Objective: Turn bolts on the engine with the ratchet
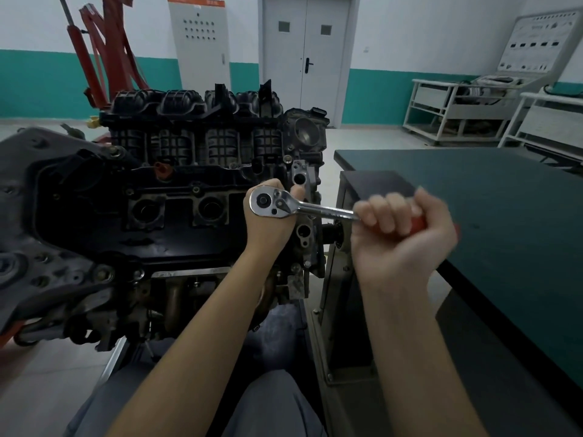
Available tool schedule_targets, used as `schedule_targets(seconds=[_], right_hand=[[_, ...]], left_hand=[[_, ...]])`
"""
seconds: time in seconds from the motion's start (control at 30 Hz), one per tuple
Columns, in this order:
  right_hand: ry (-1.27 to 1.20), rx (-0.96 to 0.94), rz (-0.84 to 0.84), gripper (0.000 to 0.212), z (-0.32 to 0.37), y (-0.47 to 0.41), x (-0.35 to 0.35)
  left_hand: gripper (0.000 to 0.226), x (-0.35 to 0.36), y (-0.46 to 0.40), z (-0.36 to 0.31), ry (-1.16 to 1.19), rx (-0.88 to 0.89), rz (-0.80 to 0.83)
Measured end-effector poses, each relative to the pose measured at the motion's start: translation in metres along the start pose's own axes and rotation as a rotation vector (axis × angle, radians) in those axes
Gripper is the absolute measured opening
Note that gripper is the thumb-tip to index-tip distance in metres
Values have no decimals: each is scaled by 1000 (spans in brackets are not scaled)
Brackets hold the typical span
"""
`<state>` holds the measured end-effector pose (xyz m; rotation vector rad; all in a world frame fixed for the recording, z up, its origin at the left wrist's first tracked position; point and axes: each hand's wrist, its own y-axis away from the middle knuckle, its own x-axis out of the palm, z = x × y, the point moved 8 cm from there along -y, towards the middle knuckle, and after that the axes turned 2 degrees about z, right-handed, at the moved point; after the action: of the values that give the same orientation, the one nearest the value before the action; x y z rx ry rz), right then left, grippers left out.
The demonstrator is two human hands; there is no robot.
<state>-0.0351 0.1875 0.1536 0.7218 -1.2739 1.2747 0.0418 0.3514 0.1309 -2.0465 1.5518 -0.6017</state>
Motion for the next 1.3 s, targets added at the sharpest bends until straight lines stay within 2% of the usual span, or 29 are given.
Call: schedule_targets(seconds=[0.1, 0.2, 0.33, 0.47, 0.53, 0.7, 0.8, 0.87, 0.97, 1.03, 1.1, 1.2, 1.3], right_hand=[[-38, -36, 1, 33, -3, 13, -11], [26, -14, 51, 32, 0, 2, 5], [209, 137, 109, 32, 0, -38, 45], [307, 291, 139, 41, -13, -62, 67], [259, 262, 123, 41, -12, -57, 60], [-25, 18, 22, 32, -4, -6, 5], [-84, -32, -9, 38, -8, 16, -15], [-66, -33, 10, 42, -7, 16, -12], [22, 14, 68, 35, 1, -10, 11], [126, 99, 95, 35, 2, -34, 33], [211, 203, 114, 40, -4, -53, 53], [239, 259, 116, 43, -12, -59, 61], [164, 144, 94, 38, -5, -40, 42]], left_hand=[[58, 1, 0, -2, 13, -4, -2], [59, 2, -2, -2, 33, -12, 10], [53, 3, -3, -3, 35, 9, 53], [36, 5, 1, -5, 65, -63, 70], [39, 4, 1, -5, 66, -49, 74], [54, -1, -2, 0, 38, -25, -11], [54, -1, 1, -3, 41, -6, -35], [56, 1, 0, -3, 48, -28, -34], [56, 1, -3, 0, 4, -47, -20], [44, 3, -3, 3, -2, -46, 26], [28, 3, -1, 6, 8, -122, 41], [52, 3, -1, 2, 33, -71, 34], [56, 0, -2, 0, 36, -42, -2]])
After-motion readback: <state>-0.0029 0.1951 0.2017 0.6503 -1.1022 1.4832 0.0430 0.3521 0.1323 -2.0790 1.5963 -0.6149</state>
